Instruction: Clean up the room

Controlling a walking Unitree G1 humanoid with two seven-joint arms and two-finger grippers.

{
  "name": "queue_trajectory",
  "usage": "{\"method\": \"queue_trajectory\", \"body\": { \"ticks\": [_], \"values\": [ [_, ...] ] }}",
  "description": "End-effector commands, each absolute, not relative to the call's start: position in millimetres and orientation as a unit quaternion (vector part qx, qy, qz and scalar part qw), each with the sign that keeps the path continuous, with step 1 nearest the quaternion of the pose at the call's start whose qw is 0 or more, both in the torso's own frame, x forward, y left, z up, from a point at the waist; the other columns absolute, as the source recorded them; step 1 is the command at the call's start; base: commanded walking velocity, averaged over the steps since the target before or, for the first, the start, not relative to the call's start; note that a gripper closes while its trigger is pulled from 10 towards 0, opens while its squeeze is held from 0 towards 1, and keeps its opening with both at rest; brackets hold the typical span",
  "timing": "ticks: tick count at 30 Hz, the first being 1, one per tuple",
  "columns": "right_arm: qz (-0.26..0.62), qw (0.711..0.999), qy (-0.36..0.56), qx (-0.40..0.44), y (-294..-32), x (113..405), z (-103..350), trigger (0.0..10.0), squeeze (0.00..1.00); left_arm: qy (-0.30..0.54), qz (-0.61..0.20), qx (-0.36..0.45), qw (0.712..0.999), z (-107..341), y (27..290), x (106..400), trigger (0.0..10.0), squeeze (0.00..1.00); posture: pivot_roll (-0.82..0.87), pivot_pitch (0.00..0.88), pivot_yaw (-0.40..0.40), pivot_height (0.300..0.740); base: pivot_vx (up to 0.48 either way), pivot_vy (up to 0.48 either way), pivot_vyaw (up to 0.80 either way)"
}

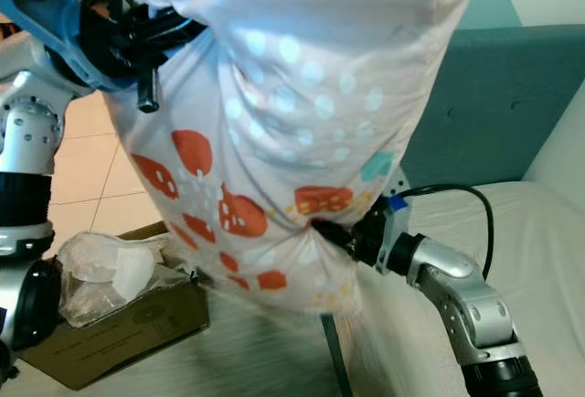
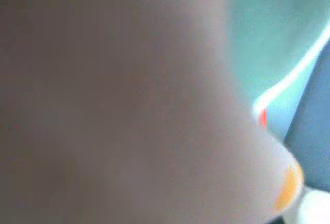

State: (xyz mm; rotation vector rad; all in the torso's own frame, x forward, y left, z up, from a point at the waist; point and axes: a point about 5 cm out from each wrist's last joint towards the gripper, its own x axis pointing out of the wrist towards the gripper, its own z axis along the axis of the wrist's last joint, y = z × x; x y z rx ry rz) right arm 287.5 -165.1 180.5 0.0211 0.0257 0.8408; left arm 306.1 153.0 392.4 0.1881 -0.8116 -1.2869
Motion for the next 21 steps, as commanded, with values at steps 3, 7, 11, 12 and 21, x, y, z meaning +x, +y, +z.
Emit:
{"method": "queue_trajectory", "body": {
  "ticks": [3, 7, 11, 12, 21],
  "values": [
    [0.418, 0.905, -0.059, 0.048, -168, 288, 206, 0.0, 0.0, -0.383, -0.583, 0.053, 0.715, 394, 150, 305, 0.0, 0.0, -0.1, 0.0, -0.008, 0.74, 0.0, 0.0, 0.0],
    [0.413, 0.905, -0.079, 0.059, -173, 288, 214, 0.0, 0.0, -0.367, -0.58, 0.037, 0.727, 381, 149, 310, 0.0, 0.0, -0.1, 0.0, -0.008, 0.74, 0.0, 0.0, 0.0],
    [0.407, 0.905, -0.1, 0.064, -183, 287, 223, 0.0, 0.0, -0.346, -0.573, 0.008, 0.743, 364, 148, 317, 0.0, 1.0, -0.1, 0.0, -0.008, 0.74, 0.0, 0.0, 0.0],
    [0.407, 0.905, -0.104, 0.065, -185, 287, 225, 0.0, 0.0, -0.341, -0.572, 0.001, 0.746, 360, 148, 319, 0.0, 1.0, -0.1, 0.0, -0.008, 0.74, 0.0, 0.0, 0.0],
    [0.311, 0.944, -0.111, 0.008, -220, 300, 240, 0.0, 0.0, -0.257, -0.498, -0.015, 0.828, 311, 160, 346, 10.0, 1.0, -0.1, 0.0, -0.012, 0.74, 0.0, 0.0, 0.0]
  ]
}}
